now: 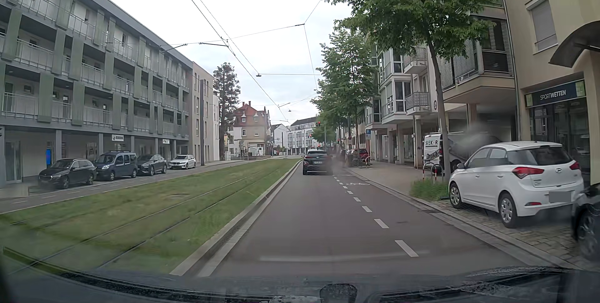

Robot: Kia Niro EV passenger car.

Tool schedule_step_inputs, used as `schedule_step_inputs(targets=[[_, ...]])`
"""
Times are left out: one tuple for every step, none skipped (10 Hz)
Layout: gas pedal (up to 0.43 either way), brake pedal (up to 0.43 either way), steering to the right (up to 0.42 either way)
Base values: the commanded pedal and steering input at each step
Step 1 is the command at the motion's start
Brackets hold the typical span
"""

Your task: Follow the waypoints while adhering to traffic rules and regulations

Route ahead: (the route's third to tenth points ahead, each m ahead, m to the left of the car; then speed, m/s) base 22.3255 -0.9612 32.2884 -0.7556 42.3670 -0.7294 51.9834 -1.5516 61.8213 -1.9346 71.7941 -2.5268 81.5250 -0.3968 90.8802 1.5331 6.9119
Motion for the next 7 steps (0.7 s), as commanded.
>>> schedule_step_inputs(targets=[[0.059,0.000,-0.007],[0.059,0.000,-0.005],[0.059,0.000,-0.005],[0.059,0.000,-0.005],[0.067,0.000,-0.005],[0.079,0.000,-0.004],[0.079,0.000,-0.004]])
